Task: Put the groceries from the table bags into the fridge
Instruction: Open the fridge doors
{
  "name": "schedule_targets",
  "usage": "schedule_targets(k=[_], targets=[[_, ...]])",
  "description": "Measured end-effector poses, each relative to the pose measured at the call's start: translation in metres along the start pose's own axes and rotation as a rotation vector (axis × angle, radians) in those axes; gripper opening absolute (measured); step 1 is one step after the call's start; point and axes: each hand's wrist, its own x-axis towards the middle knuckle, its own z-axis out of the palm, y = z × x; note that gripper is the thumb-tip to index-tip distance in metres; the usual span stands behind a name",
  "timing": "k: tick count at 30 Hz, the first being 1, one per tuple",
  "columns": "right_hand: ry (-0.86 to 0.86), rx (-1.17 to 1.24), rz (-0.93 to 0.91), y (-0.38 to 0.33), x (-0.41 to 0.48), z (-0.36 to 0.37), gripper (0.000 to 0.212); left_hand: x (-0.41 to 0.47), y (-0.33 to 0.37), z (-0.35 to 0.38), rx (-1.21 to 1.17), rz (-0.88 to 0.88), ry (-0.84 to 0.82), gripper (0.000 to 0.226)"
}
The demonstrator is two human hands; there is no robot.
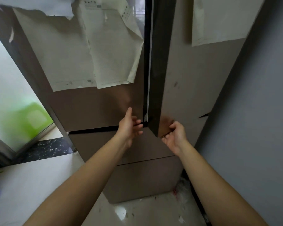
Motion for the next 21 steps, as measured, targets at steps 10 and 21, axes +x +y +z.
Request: schedule_targets(k=[10, 21], targets=[[-0.015, -0.176, -0.082, -0.025, -0.075, -0.081, 0.030, -0.068, 0.042, 0.079, 0.394, 0.403, -0.217, 0.069], [0.323, -0.254, -0.336, -0.078, -0.120, -0.178, 0.069, -0.124, -0.004, 0.191, 0.526, 0.482, -0.566, 0.082]])
